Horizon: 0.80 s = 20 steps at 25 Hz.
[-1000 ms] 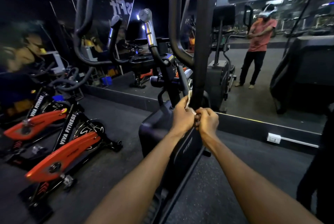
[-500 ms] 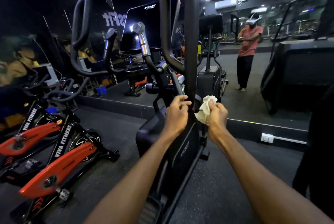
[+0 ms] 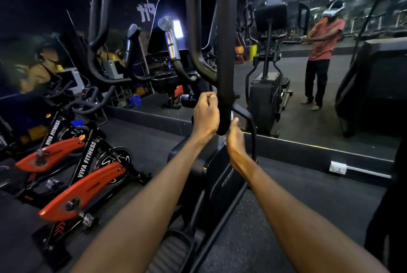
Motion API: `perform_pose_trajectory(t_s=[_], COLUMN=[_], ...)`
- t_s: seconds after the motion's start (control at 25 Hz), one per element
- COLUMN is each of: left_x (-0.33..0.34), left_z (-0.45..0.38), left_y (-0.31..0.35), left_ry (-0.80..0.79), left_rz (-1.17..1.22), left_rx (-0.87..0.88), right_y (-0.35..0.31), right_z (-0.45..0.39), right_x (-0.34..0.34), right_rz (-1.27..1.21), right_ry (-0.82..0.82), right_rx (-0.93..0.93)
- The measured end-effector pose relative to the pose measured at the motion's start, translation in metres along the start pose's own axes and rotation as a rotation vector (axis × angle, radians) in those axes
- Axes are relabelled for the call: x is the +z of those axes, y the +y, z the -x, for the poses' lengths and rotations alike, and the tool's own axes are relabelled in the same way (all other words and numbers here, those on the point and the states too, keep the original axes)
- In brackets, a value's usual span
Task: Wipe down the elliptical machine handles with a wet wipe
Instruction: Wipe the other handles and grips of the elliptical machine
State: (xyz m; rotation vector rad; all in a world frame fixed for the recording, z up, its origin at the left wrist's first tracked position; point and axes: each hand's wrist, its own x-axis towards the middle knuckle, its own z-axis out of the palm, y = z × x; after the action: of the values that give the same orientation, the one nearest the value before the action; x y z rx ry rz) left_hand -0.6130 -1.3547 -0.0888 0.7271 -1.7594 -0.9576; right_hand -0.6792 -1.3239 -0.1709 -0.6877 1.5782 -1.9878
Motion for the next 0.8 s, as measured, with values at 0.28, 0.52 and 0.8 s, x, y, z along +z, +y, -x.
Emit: perform_pose_trajectory(t_s=[0.28, 0.52, 0.8], left_x=[0.034, 0.053, 0.064], left_z=[-0.017, -0.023, -0.034], left_y=[-0.015, -0.039, -0.06], left_ry=[0.204, 0.233, 0.24], left_rz=[0.104, 0.185, 0.497], left_rx=[0.014, 0.026, -0.135], right_y=[0.007, 0.019, 0.033], right_z=[-0.036, -0.038, -0.064], right_x=[-0.007, -0.01, -0.023], right_rz=[-0.322, -0.41, -0.203], right_ry=[-0.165, -0.188, -0.27], right_rx=[-0.099, -0.138, -0.156])
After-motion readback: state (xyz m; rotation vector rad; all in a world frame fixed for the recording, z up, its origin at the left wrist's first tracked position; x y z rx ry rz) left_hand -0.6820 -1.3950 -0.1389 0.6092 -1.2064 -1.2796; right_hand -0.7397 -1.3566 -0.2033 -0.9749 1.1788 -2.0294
